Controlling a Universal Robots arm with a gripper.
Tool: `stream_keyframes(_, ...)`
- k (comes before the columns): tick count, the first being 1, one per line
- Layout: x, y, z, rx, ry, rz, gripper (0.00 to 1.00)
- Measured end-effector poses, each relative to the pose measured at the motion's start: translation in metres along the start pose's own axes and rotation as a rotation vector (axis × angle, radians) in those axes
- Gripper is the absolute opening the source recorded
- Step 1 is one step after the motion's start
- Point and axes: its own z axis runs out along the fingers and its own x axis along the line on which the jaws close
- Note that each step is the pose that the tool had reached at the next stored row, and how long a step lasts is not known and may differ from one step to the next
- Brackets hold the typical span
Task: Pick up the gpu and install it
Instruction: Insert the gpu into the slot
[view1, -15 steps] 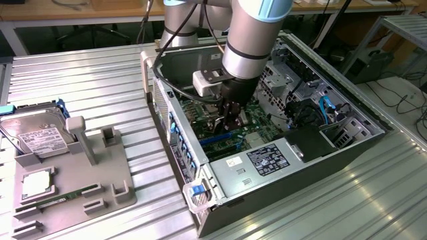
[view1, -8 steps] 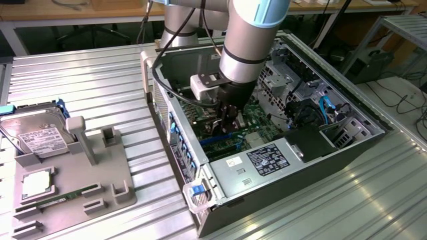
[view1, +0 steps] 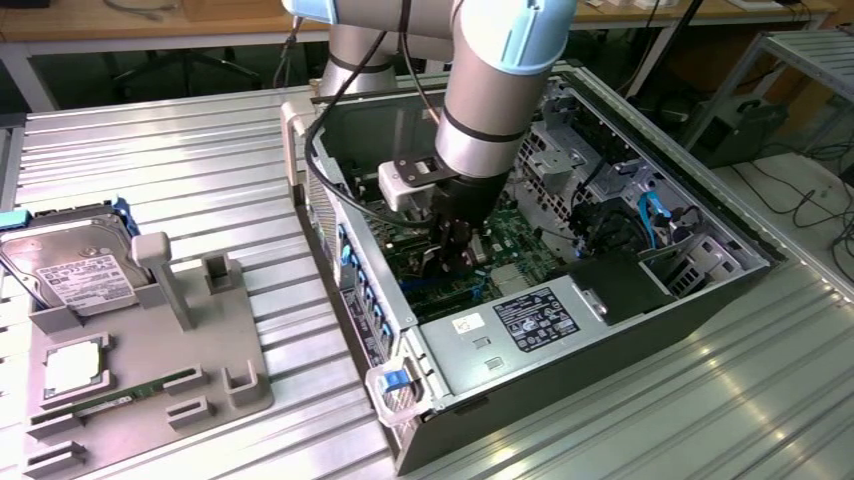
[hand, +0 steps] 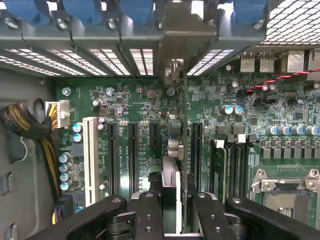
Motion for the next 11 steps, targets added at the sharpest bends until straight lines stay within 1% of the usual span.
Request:
stream_keyframes(3,-0.0001,-0.0001,0.0002,0.0003,-0.0006,0.0,0.28)
stream_keyframes(5,-0.0002,-0.0001,-0.0024,0.0006,-0.0012,0.0,0.28)
stream_keyframes(8,-0.0001,-0.0001,-0.0031,0.0005,-0.0006,0.0,0.28)
stream_keyframes(11,-0.0024,0.0,-0.0029,0.0005,-0.0005,0.0,0.28)
